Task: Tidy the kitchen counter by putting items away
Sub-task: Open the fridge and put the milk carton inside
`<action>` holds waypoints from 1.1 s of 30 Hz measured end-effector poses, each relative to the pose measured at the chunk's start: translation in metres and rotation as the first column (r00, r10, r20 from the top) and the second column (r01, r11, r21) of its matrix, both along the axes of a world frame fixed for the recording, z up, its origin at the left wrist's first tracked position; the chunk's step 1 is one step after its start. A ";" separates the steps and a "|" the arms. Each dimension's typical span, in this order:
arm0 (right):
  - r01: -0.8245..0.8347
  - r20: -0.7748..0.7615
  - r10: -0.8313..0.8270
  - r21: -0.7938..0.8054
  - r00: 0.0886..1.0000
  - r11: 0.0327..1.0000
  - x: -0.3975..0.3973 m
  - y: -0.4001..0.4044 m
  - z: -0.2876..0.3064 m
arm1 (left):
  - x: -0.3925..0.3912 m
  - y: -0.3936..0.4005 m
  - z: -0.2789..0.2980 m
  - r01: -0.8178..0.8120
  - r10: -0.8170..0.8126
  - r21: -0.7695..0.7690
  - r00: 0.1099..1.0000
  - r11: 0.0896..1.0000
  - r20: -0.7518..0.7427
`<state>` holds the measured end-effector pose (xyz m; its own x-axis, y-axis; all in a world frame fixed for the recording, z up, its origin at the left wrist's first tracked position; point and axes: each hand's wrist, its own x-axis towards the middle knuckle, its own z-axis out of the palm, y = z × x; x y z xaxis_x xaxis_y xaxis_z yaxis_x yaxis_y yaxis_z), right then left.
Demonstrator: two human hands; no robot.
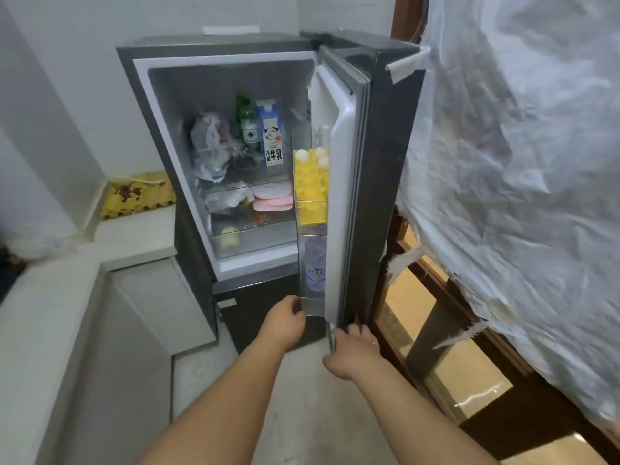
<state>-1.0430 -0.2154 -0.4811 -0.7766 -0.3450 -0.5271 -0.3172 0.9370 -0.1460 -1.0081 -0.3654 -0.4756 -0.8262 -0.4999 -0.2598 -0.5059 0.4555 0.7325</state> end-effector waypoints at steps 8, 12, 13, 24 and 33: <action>-0.005 0.025 0.002 0.136 1.000 0.991 -0.022 -0.009 -0.023 | 0.044 -0.054 -0.004 -0.146 0.146 -0.004 0.986 0.989 0.076; -0.012 0.041 0.005 0.176 0.999 0.984 -0.012 -0.045 -0.025 | 0.049 -0.085 -0.015 -0.249 0.246 0.009 0.962 0.969 0.117; -0.016 0.050 0.008 0.174 0.999 0.985 -0.006 -0.057 -0.025 | 0.046 -0.090 -0.015 -0.247 0.245 0.002 0.964 0.969 0.103; -0.323 -0.101 0.313 -0.107 0.944 0.940 0.031 -0.218 -0.004 | 0.031 -0.173 -0.002 -0.064 0.069 0.068 0.996 0.996 -0.062; -0.365 -0.343 0.284 -0.198 0.895 0.910 0.004 -0.347 0.012 | 0.003 -0.303 0.017 -0.135 0.176 0.329 0.979 0.935 -0.098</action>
